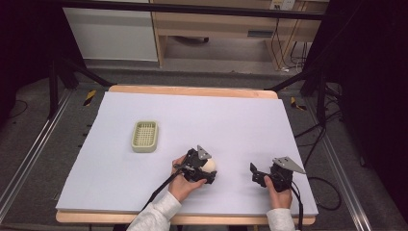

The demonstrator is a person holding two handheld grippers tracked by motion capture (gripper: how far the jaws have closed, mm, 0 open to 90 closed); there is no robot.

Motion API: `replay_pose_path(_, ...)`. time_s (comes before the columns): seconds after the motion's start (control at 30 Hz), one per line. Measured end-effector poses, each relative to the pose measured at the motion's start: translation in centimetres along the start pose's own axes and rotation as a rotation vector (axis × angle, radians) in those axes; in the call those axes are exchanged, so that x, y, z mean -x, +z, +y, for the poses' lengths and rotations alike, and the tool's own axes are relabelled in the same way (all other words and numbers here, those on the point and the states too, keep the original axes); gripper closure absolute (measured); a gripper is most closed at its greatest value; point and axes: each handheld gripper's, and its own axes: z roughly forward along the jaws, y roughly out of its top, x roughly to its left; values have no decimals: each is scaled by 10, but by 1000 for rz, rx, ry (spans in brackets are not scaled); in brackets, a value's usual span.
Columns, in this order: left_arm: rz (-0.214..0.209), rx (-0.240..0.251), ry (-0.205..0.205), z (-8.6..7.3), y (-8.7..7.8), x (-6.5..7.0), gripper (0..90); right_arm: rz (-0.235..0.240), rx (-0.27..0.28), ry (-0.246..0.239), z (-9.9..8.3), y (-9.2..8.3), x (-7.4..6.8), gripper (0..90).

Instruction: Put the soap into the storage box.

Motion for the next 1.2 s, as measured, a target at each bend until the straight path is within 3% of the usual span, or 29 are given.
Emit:
replay_pose_path(0.33, -4, -6, 1, 1, -2, 0, 239, 3, 1, 7, 0, 0, 0, 39)
replay_pose_path(0.73, -19, 29, 6, 5, -24, -4, 239, 3, 2, 10, 0, 0, 1, 39)
replay_pose_path(1.2, 5, 45, -5, 4, -49, -24, 239, 3, 4, 12, 0, -1, 0, 39)
